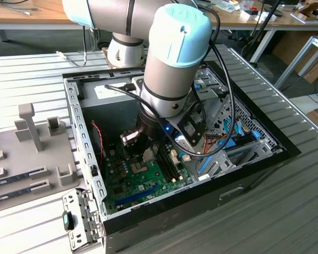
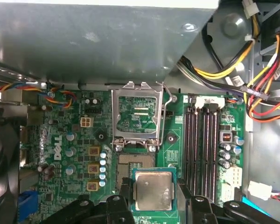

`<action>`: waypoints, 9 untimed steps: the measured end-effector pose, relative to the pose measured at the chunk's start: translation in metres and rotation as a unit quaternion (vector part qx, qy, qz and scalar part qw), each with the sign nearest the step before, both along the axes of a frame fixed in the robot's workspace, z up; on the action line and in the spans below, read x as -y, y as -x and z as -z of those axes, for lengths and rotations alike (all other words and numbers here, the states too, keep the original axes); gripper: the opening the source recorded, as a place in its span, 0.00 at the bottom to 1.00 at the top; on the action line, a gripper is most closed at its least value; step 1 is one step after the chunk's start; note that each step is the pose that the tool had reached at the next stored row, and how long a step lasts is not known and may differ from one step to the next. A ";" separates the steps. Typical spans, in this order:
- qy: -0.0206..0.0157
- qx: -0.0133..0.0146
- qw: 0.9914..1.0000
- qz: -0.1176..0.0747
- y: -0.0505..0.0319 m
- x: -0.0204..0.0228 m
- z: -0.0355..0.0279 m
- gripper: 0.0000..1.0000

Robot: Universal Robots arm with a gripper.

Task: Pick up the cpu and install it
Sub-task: 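Pick up the cpu and move it towards the insertion slot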

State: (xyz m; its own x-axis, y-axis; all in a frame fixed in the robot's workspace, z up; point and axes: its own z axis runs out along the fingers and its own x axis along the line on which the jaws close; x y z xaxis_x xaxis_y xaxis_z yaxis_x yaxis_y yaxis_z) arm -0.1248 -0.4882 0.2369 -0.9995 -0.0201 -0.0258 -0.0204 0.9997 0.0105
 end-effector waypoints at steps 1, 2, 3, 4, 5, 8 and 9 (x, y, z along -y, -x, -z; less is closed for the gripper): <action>0.000 0.000 1.000 0.000 0.0006 -0.0009 0.0008 0.47; 0.000 0.000 1.000 0.000 0.0018 -0.0032 0.0023 0.47; 0.000 0.000 1.000 0.000 0.0046 -0.0053 0.0045 0.47; 0.000 0.000 1.000 0.000 0.0054 -0.0062 0.0051 0.47; 0.000 0.000 1.000 0.000 0.0063 -0.0070 0.0060 0.47; 0.000 0.000 1.000 0.000 0.0076 -0.0098 0.0095 0.47; 0.000 0.000 1.000 0.000 0.0076 -0.0098 0.0095 0.47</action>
